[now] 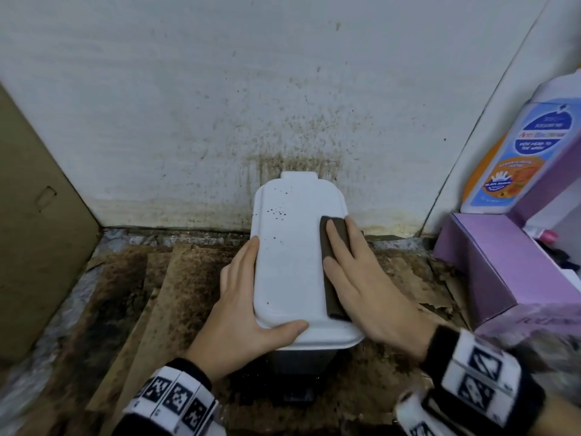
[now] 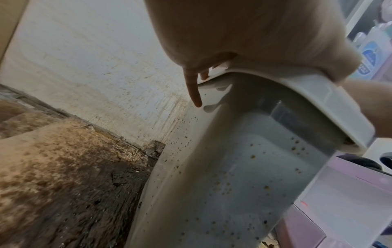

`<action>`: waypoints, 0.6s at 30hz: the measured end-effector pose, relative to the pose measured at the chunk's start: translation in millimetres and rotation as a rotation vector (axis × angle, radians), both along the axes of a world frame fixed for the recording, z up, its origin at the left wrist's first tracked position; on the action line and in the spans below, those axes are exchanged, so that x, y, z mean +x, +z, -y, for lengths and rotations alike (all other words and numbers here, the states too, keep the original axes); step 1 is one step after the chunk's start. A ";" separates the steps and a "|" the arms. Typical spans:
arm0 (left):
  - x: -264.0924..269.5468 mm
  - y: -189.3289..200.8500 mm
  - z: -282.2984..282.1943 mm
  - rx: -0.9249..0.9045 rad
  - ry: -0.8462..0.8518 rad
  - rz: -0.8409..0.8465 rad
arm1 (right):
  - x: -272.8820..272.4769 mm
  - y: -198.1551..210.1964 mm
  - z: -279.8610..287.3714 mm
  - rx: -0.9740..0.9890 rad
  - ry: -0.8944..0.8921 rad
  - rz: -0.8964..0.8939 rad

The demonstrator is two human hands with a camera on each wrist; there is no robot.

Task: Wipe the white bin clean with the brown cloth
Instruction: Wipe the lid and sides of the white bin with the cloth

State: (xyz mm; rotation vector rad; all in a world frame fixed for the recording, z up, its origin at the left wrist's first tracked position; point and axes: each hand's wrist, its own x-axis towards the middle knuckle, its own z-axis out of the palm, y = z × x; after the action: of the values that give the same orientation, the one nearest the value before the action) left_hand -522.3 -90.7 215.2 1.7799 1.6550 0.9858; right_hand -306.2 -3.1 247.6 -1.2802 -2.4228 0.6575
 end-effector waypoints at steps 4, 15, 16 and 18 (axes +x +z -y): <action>2.2 0.6 1.5 0.004 0.007 0.018 | 9.2 1.3 56.2 0.085 0.019 0.012; 0.2 -0.7 1.0 -0.025 0.003 0.055 | -4.7 22.0 -12.2 -0.075 0.056 0.148; -0.4 -0.8 0.6 -0.027 0.006 0.057 | -8.3 25.8 -29.0 -0.107 0.075 0.161; -0.9 -0.3 0.5 -0.035 0.010 0.060 | -14.3 35.8 -61.0 -0.192 0.075 0.174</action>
State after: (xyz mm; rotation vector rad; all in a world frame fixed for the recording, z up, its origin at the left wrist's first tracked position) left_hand -523.2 -91.3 214.8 1.7048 1.6351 0.9993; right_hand -320.5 57.9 283.4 -1.3772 -2.6118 0.8509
